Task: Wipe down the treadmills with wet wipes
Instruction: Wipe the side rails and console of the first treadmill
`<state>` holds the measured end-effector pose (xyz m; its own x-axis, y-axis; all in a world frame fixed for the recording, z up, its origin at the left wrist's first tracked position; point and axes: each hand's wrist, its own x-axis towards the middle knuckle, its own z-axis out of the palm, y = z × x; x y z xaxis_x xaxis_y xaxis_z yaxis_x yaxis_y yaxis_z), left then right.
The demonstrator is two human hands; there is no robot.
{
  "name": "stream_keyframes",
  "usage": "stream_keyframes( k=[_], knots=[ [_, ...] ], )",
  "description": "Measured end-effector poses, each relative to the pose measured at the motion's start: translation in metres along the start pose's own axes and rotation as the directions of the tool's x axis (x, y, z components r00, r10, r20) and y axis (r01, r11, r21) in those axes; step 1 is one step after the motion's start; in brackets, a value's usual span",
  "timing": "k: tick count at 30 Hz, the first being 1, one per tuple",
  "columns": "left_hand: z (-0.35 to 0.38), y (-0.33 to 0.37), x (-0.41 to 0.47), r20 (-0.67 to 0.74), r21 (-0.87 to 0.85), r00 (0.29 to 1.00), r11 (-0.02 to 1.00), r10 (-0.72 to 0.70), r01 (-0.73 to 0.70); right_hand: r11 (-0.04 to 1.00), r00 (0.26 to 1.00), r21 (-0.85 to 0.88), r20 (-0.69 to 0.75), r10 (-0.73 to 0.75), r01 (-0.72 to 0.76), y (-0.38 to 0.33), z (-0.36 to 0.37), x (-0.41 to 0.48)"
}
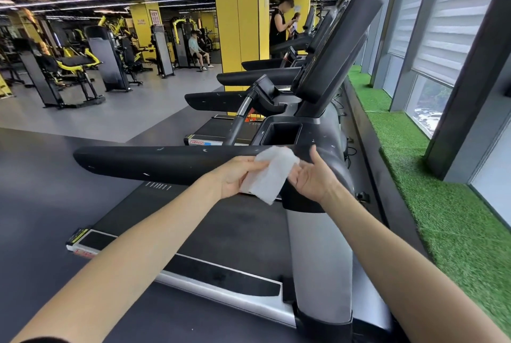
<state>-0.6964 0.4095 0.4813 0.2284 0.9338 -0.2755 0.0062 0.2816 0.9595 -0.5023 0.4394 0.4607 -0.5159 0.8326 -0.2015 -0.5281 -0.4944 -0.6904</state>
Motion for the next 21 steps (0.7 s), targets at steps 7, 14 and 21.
stream_keyframes(
  k=[7,14,21],
  knots=[
    [0.002,-0.014,0.012,-0.189,0.080,0.981,0.997,0.029,-0.014,0.921,0.991,-0.390,-0.123,-0.045,-0.006,0.020,-0.006,0.005],
    [-0.001,-0.006,0.006,-0.048,0.044,0.987,0.987,0.155,-0.153,0.878,0.977,-0.449,-0.044,-0.209,0.168,0.005,-0.014,0.003],
    [-0.001,-0.011,0.002,-0.010,0.143,0.992,0.982,0.124,-0.121,0.796,0.983,-0.579,0.059,-0.176,0.178,-0.009,-0.017,-0.008]
  ],
)
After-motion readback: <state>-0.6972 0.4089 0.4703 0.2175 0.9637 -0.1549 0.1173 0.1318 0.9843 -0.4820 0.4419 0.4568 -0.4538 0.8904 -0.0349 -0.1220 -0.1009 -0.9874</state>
